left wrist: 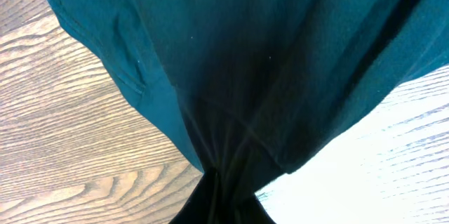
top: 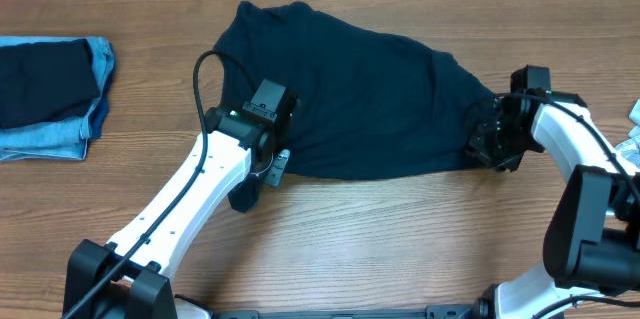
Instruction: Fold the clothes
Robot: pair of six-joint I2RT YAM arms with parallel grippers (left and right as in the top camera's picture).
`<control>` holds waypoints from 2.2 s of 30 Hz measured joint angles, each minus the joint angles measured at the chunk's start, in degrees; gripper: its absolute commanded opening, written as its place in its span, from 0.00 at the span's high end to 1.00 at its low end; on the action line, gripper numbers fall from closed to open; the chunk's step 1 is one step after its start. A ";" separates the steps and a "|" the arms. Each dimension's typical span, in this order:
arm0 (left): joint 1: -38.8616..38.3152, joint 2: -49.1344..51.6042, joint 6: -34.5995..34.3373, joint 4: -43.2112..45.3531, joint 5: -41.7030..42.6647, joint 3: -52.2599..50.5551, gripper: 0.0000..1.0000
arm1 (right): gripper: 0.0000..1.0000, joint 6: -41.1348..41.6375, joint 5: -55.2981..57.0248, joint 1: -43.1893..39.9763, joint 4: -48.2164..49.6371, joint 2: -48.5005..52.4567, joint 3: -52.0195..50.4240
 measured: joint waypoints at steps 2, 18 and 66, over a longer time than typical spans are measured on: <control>0.00 0.00 0.00 0.00 0.00 0.00 0.91 | 0.64 0.02 -0.02 0.02 1.53 0.02 -0.48; 0.00 0.00 0.00 -0.66 0.00 0.00 0.92 | 0.51 1.57 0.00 0.02 8.04 0.04 -4.07; 0.00 0.00 0.00 -5.03 -0.87 0.00 0.95 | 0.96 5.75 6.82 -0.31 -3.10 -16.92 -3.69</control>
